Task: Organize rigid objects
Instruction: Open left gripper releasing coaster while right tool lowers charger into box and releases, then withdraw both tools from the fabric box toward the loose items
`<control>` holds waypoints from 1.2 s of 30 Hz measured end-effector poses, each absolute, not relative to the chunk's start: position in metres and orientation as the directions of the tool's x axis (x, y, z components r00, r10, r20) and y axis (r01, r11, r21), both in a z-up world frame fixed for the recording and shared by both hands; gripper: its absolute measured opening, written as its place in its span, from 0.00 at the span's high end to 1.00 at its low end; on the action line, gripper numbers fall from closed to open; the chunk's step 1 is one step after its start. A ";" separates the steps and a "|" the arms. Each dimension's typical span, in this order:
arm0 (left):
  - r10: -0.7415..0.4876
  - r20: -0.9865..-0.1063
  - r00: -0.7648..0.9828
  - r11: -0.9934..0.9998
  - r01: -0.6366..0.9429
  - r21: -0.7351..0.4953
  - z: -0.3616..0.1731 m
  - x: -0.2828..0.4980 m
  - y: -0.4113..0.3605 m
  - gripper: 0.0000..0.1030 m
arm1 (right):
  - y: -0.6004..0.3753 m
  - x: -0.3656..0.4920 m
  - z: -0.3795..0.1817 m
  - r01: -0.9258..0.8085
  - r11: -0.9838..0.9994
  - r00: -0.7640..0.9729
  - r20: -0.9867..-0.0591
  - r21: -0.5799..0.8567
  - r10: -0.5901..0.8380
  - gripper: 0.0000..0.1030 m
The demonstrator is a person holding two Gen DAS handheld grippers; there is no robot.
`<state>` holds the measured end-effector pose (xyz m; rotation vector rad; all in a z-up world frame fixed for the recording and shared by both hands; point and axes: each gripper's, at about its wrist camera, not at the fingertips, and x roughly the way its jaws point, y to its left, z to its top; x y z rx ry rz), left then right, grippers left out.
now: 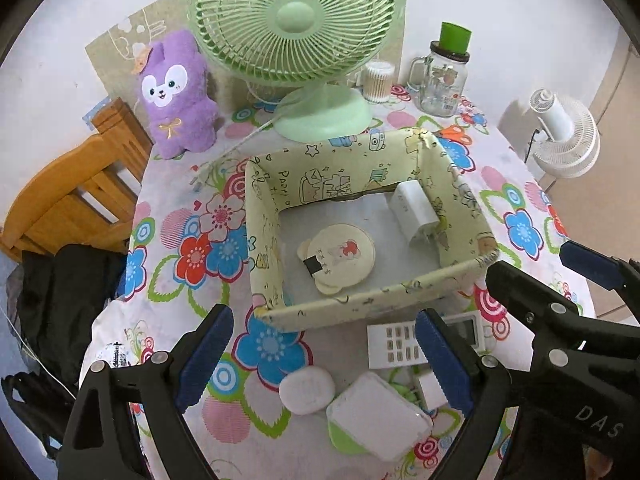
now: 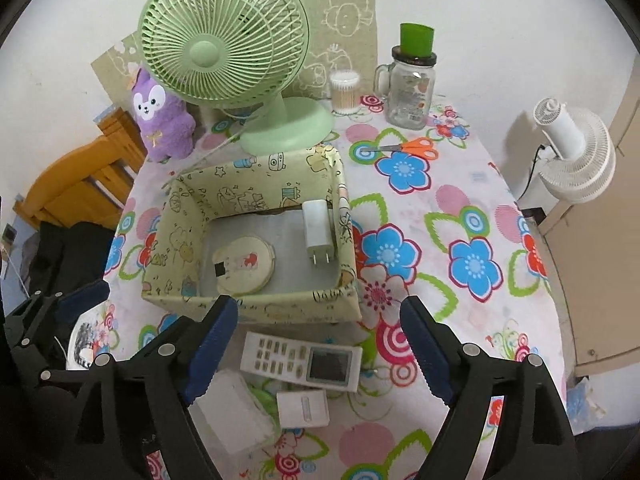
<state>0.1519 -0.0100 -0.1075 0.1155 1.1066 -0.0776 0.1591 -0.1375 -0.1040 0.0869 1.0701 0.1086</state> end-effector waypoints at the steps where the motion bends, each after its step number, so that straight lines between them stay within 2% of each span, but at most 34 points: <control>1: -0.007 -0.893 0.451 0.991 0.122 0.054 -0.105 0.148 -0.010 0.09 | -0.138 0.157 -0.103 -0.044 0.991 0.476 -0.870 0.123 0.129 0.17; 18: -0.054 -0.856 0.514 0.990 0.136 0.020 -0.072 0.096 0.005 0.04 | -0.139 0.099 -0.068 -0.025 0.995 0.545 -0.833 0.101 0.098 0.15; 36: -0.084 -0.835 0.543 0.988 0.154 0.001 -0.058 0.043 0.032 0.00 | -0.127 0.033 -0.047 0.003 0.996 0.599 -0.798 0.090 0.070 0.14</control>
